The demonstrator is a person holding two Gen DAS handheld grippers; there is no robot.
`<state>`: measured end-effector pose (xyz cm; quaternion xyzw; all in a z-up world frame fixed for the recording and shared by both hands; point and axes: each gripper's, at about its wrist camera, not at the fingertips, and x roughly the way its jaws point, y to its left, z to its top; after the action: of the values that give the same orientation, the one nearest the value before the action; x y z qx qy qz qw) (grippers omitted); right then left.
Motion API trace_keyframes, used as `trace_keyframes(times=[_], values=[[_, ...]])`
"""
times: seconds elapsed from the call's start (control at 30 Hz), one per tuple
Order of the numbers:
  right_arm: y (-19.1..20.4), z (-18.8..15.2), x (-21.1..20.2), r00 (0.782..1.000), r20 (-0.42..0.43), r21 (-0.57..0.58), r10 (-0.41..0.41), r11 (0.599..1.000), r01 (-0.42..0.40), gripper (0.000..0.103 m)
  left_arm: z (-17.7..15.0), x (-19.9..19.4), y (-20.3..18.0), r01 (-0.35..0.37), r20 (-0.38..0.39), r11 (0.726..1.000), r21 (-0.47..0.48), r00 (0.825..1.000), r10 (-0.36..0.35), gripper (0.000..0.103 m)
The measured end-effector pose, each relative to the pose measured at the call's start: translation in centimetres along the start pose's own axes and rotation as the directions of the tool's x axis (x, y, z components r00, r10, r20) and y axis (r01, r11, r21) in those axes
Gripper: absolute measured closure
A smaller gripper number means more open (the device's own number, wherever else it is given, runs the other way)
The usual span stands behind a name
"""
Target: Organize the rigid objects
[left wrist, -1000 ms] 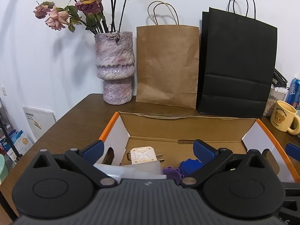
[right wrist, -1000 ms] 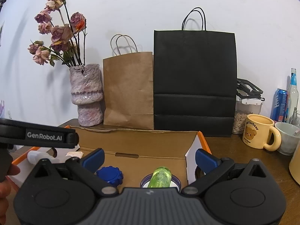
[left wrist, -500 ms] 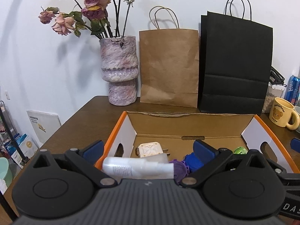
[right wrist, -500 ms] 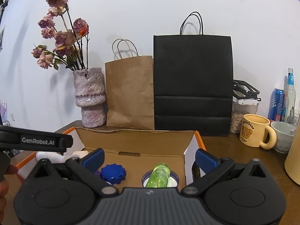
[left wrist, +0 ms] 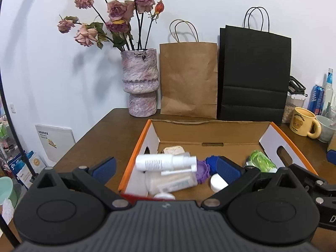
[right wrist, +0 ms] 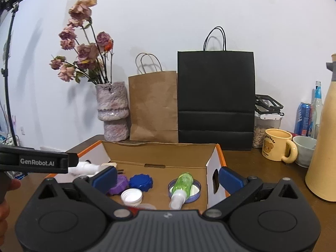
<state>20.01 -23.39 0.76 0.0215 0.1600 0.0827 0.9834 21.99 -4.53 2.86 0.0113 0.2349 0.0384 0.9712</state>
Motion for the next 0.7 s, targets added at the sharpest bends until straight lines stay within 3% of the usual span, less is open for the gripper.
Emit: trace_keyframes(times=[0.7], values=[[1.9,-2.3,-11.7,0.999,-0.014,0.013,0.047,0.999,-0.047,0.0,-5.2,-10.1,1.9,0.037,-0.035,0.999,0.024,0.999,-0.036,0.0]])
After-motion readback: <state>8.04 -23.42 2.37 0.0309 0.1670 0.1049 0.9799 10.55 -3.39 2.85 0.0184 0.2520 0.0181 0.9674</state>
